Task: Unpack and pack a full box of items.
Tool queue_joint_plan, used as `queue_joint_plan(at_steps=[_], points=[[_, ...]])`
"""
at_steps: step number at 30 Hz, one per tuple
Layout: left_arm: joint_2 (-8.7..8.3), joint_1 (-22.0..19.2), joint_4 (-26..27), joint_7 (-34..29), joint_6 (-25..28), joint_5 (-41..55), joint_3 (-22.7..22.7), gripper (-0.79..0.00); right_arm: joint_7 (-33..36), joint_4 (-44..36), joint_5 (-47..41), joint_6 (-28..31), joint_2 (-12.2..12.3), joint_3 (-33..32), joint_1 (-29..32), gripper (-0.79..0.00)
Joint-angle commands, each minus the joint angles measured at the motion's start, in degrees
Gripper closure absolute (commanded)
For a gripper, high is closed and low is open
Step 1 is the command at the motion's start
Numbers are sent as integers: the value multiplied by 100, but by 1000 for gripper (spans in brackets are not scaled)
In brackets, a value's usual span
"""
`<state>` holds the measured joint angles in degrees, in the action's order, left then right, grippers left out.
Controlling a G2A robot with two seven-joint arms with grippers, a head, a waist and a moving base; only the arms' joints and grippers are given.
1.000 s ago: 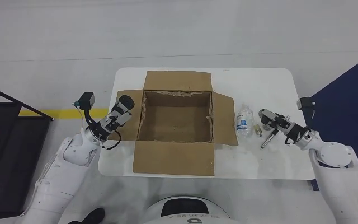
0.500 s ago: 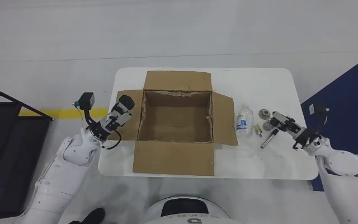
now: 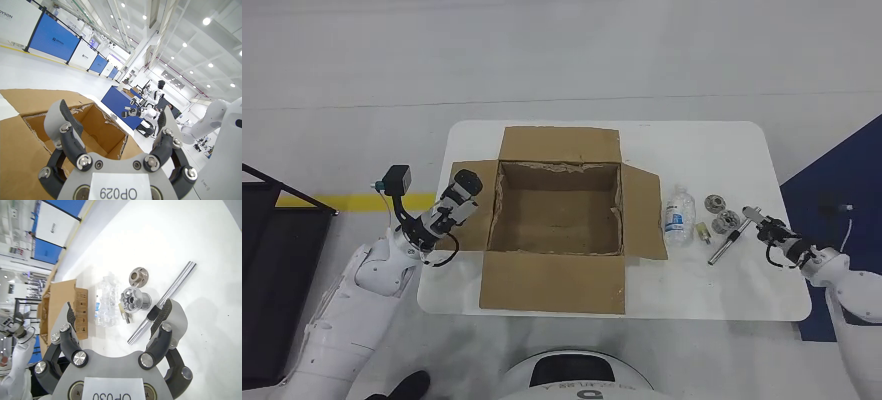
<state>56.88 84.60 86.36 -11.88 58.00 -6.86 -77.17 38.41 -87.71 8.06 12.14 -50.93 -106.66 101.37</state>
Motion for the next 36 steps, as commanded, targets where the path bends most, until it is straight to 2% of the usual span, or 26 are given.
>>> queue_joint_plan(at_steps=[1,6,9,11,13,15,16,20,21,23,28,32,34,36], points=[[0,0,0,0,0,0,0,-785,-39,-51,256,-261,-8,169,-113,-646],[0,0,0,0,0,0,0,-785,76,-65,772,-708,-10,470,-351,-406],[0,0,0,0,0,0,0,-785,275,22,960,-1004,-6,600,-544,-391],[0,0,0,0,0,0,0,-785,374,96,977,-1095,-6,648,-648,-428],[0,0,0,0,0,0,0,-785,424,183,992,-1170,-4,655,-735,-425],[0,0,0,0,0,0,0,-785,456,266,992,-1236,-5,662,-813,-443],[0,0,0,0,0,0,0,-785,464,300,1009,-1280,-6,676,-849,-486],[0,0,0,0,0,0,0,-785,495,376,1040,-1335,-13,743,-961,-508],[0,0,0,0,0,0,0,-785,500,391,1045,-1343,-15,759,-982,-536],[0,0,0,0,0,0,0,-785,523,417,1092,-1377,-20,820,-1026,-520],[0,0,0,0,0,0,0,-785,621,575,1198,-1441,-39,1043,-1208,-391],[0,0,0,0,0,0,0,-785,646,674,1226,-1393,-51,1144,-1304,-376],[0,0,0,0,0,0,0,-785,634,696,1232,-1376,-54,1159,-1314,-326],[0,0,0,0,0,0,0,-785,627,698,1232,-1361,-55,1151,-1300,-215]])
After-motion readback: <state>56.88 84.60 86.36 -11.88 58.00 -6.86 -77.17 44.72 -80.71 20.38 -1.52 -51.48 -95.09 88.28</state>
